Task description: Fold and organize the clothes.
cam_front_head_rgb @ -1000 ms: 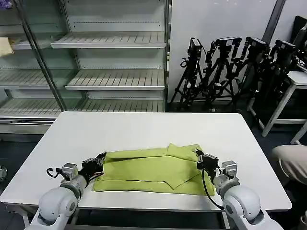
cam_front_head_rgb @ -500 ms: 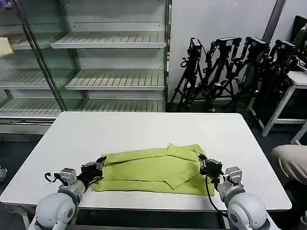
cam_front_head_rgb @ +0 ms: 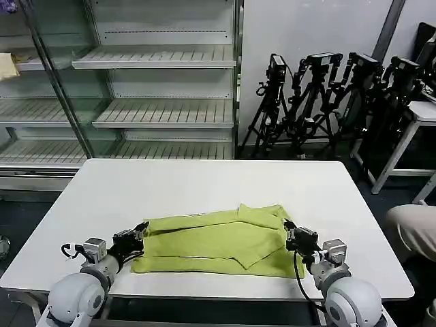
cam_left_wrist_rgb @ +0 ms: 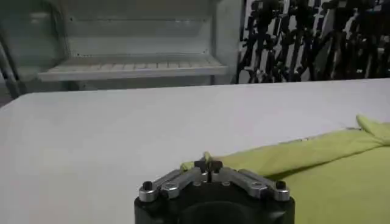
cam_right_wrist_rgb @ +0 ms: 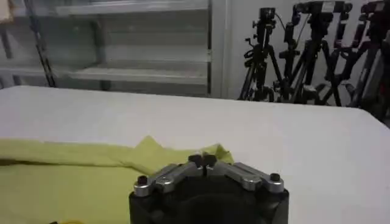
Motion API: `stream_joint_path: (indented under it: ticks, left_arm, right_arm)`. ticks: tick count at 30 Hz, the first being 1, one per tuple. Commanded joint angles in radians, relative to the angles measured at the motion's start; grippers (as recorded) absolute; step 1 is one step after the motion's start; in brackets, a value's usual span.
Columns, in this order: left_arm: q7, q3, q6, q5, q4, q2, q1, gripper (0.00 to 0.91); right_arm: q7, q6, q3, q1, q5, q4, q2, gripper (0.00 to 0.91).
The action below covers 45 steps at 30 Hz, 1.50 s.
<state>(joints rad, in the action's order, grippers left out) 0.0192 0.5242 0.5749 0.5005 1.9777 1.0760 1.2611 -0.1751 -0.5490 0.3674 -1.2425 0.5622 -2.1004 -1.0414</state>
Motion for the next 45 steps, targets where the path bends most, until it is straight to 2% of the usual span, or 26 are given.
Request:
stream_joint_path:
  ticks: [1, 7, 8, 9, 16, 23, 33, 45]
  left_arm:
    - [0.001, -0.011, 0.001, 0.001, -0.004, -0.002, -0.003, 0.020]
    - [-0.004, -0.001, 0.002, -0.004, 0.002, -0.016, 0.002, 0.020]
    - [-0.006, -0.001, 0.001, -0.012, 0.004, -0.017, 0.005, 0.806]
    - [-0.006, 0.001, 0.001, -0.014, 0.006, -0.017, 0.009, 0.907]
    - [-0.081, 0.060, -0.001, 0.036, 0.082, 0.010, 0.083, 0.907]
    - [-0.215, 0.051, -0.001, 0.142, 0.114, 0.048, 0.144, 0.907]
    - [-0.395, -0.042, -0.036, 0.207, 0.043, 0.136, 0.071, 0.907]
    - [-0.414, -0.074, -0.053, 0.210, -0.003, 0.170, 0.038, 0.907]
  right_arm:
    - [-0.004, -0.017, -0.014, 0.018, -0.012, 0.034, -0.017, 0.907]
    - [-0.002, -0.019, -0.003, 0.004, -0.013, 0.013, -0.016, 0.907]
    - [-0.002, -0.019, -0.001, 0.002, -0.013, 0.008, -0.016, 0.907]
    - [-0.002, -0.019, 0.001, -0.001, -0.013, 0.004, -0.015, 0.907]
    - [0.006, -0.013, 0.052, -0.046, -0.015, -0.037, -0.010, 0.907]
    - [0.013, 0.000, 0.098, -0.091, -0.018, -0.055, -0.016, 0.907]
    - [0.013, 0.005, 0.102, -0.099, -0.031, -0.054, -0.019, 0.907]
    - [0.014, 0.013, 0.096, -0.098, -0.041, -0.039, -0.016, 0.907]
